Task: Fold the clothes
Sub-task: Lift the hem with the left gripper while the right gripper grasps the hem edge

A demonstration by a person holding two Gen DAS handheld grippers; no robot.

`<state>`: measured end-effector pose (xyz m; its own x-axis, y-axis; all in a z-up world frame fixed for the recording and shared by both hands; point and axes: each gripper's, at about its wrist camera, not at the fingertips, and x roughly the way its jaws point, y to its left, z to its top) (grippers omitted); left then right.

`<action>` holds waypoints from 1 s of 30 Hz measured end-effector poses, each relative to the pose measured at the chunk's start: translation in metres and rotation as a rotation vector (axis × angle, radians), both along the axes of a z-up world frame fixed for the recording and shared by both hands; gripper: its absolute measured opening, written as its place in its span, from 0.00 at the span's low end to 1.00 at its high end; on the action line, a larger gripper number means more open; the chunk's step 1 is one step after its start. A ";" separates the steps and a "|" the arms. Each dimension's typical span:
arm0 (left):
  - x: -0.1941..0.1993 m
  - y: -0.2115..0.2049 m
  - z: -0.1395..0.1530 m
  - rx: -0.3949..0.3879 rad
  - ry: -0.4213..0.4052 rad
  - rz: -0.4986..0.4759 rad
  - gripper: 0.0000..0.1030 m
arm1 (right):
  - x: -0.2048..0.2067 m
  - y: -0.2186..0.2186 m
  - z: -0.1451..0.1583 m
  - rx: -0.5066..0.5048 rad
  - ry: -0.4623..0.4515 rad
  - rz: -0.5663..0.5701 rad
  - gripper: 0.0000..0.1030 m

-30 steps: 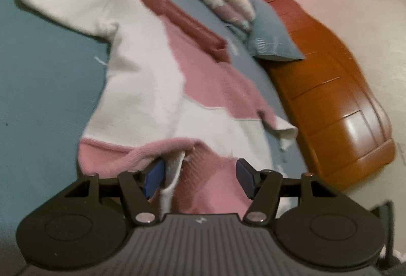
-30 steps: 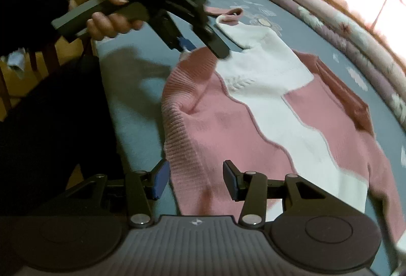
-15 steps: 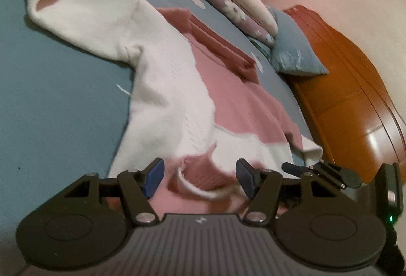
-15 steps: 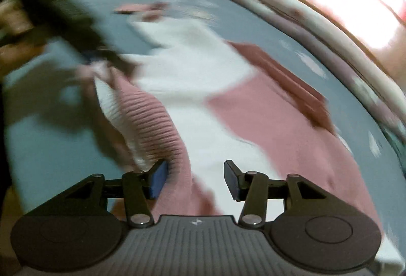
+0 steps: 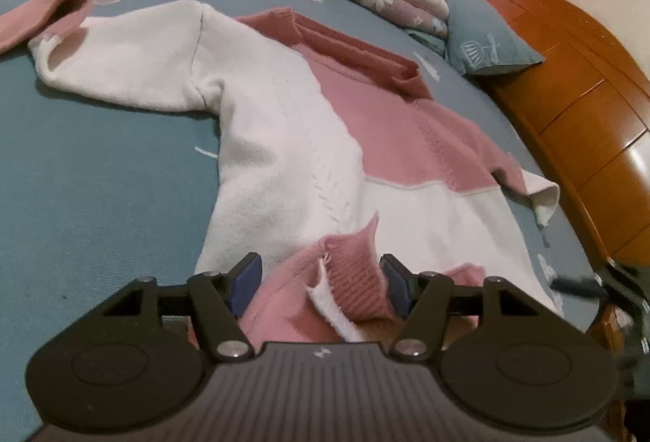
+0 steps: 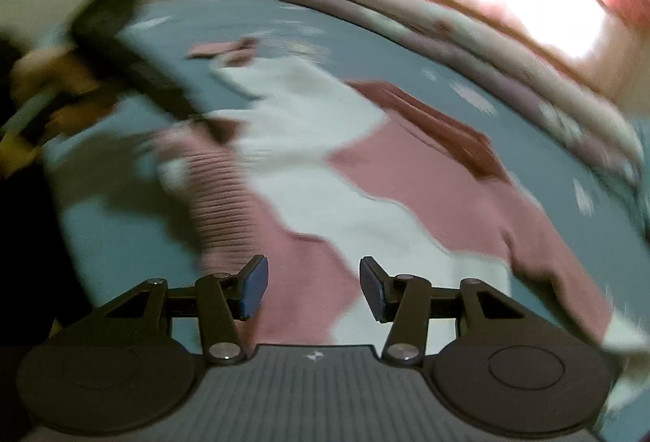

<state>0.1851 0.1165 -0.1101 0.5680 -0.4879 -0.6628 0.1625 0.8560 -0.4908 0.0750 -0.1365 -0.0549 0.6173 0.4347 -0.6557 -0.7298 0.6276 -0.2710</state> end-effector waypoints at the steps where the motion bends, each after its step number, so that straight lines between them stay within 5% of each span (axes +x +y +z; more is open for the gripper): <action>1: 0.002 0.001 -0.002 -0.011 0.006 0.007 0.61 | -0.009 0.011 -0.003 -0.023 -0.036 0.025 0.59; 4: 0.005 0.004 -0.005 -0.045 0.017 0.025 0.61 | -0.024 0.047 -0.016 -0.080 -0.135 0.047 0.72; 9: 0.005 0.009 -0.005 -0.072 0.024 0.038 0.61 | -0.021 0.109 -0.054 -0.199 -0.294 0.006 0.72; 15: -0.002 0.011 0.001 -0.049 -0.004 0.035 0.61 | -0.023 0.118 -0.053 -0.266 -0.434 -0.075 0.72; 19: -0.017 0.000 0.018 0.111 -0.097 -0.030 0.61 | -0.023 0.103 -0.038 -0.243 -0.433 -0.135 0.72; 27: -0.085 -0.051 0.054 0.572 -0.449 -0.351 0.64 | -0.005 0.094 -0.031 -0.182 -0.361 -0.188 0.71; 30: -0.100 -0.078 0.047 0.744 -0.556 -0.460 0.64 | -0.001 0.095 -0.029 -0.170 -0.337 -0.181 0.69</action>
